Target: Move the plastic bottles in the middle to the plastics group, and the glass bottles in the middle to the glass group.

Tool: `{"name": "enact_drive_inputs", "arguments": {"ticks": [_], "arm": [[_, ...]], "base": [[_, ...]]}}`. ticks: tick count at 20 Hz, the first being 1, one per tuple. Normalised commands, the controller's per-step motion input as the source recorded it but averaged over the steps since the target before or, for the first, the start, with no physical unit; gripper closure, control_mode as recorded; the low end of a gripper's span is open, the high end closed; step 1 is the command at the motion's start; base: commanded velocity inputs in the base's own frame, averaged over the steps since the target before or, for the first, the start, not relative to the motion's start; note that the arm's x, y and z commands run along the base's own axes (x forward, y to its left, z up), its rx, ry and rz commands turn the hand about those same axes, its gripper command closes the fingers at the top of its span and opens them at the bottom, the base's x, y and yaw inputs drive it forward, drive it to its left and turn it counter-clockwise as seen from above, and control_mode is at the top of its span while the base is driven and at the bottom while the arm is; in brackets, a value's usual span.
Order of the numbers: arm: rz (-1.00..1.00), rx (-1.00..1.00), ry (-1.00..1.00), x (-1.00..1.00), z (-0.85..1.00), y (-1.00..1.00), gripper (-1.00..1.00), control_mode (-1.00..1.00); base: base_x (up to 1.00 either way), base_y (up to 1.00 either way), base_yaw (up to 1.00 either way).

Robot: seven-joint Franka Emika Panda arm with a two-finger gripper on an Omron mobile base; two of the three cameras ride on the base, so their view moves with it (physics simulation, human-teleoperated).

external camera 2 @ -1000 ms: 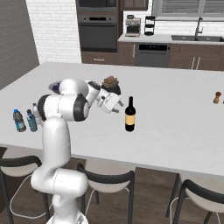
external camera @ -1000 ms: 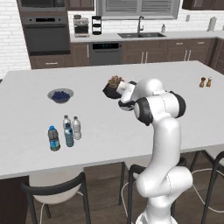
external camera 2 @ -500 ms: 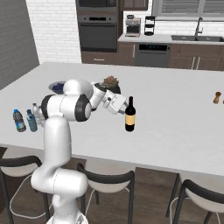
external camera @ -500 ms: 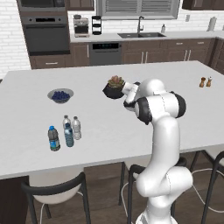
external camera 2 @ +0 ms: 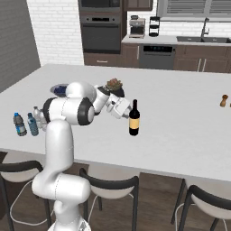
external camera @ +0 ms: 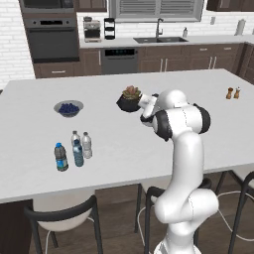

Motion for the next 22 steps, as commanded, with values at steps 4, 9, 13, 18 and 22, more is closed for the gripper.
{"name": "enact_drive_inputs", "arguments": {"ticks": [4,9,13,18,22], "arm": [[0.0,0.0,0.0,0.0,-0.04,-0.05,-1.0,-1.0],[0.0,0.0,0.0,0.0,0.0,-0.02,-1.0,-1.0],[0.0,0.0,0.0,0.0,0.0,-0.17,-1.0,-1.0],[0.0,0.0,0.0,0.0,0.0,-0.17,-1.0,-1.0],[0.0,0.0,0.0,0.0,0.0,-0.04,-1.0,-1.0]], "base": [[0.0,0.0,0.0],[0.0,0.0,0.0],[0.0,0.0,0.0],[0.0,0.0,0.0],[0.0,0.0,0.0]]}}
